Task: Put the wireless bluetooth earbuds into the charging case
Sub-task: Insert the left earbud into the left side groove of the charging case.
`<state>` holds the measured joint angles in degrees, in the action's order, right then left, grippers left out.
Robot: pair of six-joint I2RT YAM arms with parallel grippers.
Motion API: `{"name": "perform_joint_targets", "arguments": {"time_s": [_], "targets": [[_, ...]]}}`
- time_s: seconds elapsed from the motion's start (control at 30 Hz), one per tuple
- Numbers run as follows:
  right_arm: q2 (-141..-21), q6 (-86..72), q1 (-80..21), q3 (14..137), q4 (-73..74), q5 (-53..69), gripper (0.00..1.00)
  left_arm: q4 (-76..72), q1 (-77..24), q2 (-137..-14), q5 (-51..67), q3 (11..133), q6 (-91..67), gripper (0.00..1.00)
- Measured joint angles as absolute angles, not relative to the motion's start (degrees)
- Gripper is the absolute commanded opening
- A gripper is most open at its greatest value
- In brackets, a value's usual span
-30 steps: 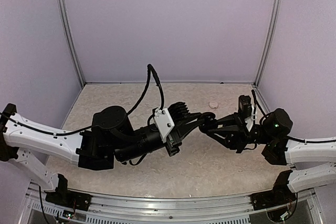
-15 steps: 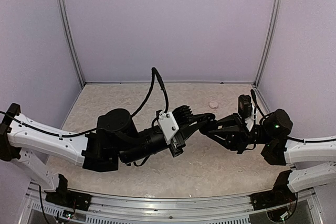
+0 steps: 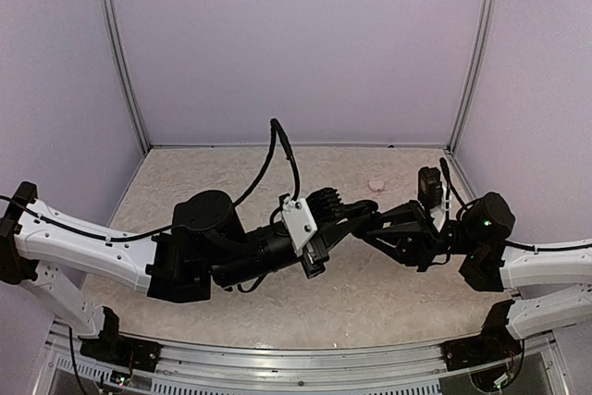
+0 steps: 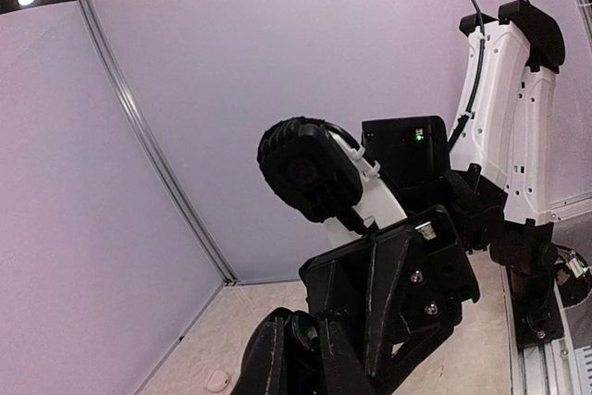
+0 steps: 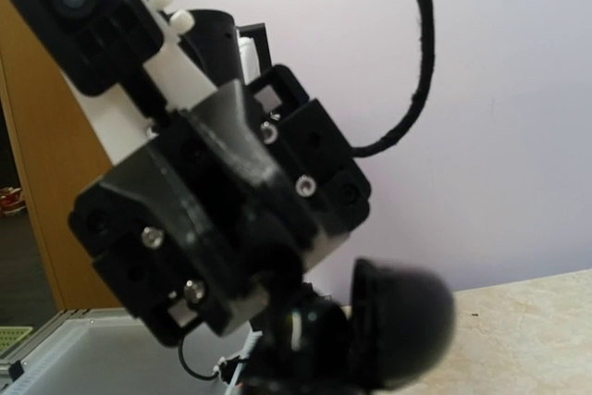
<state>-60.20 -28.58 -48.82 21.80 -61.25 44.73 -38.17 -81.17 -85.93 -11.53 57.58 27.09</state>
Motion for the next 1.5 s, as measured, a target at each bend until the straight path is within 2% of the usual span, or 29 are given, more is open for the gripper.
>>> {"name": "perform_joint_targets", "arguments": {"time_s": [0.67,1.5], "targets": [[-58.8,-27.9,-49.0,21.8,-60.8,45.2,0.0,-40.4,-81.2,-85.9,-10.9,56.5,19.9,0.09],[-58.8,-26.9,-49.1,21.8,-59.8,45.9,0.0,-40.9,-81.2,-84.5,-9.0,54.3,19.5,0.13]]}}
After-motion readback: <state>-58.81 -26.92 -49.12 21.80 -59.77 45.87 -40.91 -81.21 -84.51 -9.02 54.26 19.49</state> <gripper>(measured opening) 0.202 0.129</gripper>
